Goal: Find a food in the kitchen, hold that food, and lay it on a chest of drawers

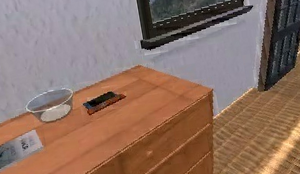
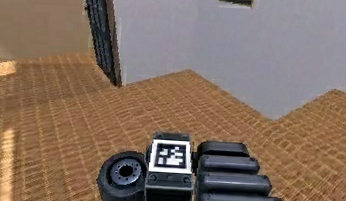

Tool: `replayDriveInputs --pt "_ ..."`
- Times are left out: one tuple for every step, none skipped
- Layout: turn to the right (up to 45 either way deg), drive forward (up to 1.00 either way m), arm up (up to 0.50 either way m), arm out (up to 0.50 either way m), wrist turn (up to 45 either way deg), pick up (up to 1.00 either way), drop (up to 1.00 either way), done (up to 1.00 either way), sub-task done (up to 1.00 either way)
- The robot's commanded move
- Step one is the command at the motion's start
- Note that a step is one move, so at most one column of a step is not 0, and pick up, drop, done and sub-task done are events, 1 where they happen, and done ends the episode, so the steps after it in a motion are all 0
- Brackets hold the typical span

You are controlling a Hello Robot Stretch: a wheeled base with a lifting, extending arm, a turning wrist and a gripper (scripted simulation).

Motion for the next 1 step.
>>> replayDriveInputs --pt "12.0 0.0 0.0 0.0 0.0 0.0 0.0 0.0 0.0"
